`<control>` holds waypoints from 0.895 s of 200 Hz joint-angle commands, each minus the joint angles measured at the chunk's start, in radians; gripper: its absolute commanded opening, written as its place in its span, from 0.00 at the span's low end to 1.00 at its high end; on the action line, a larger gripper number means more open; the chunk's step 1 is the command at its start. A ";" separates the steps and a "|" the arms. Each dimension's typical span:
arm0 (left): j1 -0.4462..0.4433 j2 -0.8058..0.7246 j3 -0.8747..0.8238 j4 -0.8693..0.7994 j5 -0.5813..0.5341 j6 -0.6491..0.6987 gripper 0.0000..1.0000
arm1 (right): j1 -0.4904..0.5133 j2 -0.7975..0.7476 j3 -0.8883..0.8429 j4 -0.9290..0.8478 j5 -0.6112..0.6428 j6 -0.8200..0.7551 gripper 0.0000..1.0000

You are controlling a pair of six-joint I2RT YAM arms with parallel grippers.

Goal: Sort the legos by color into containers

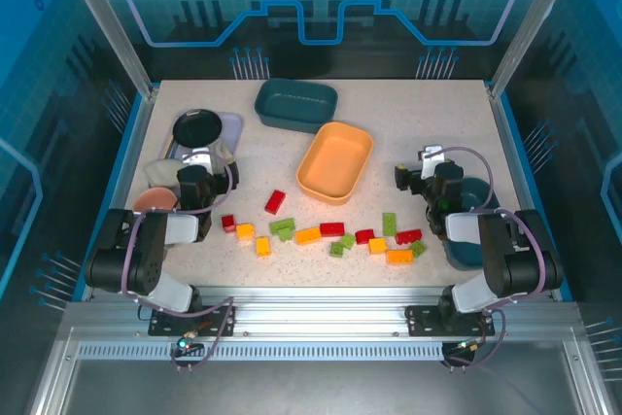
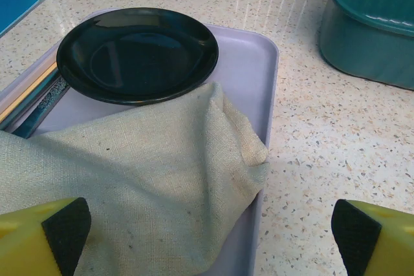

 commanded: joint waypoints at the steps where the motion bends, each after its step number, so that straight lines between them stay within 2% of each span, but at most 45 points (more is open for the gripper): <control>1: -0.007 -0.004 -0.001 0.019 -0.019 -0.002 0.99 | -0.007 0.006 0.011 0.010 -0.011 0.004 1.00; 158: -0.007 -0.010 0.001 0.020 -0.008 0.004 0.99 | -0.006 0.003 0.010 0.012 -0.015 0.001 1.00; 166: -0.020 -0.048 0.034 -0.072 0.003 0.024 0.99 | -0.004 -0.015 0.030 -0.036 -0.014 -0.004 1.00; 179: -0.063 -0.128 0.132 -0.304 -0.065 0.052 0.99 | 0.020 -0.064 0.086 -0.164 0.037 -0.010 1.00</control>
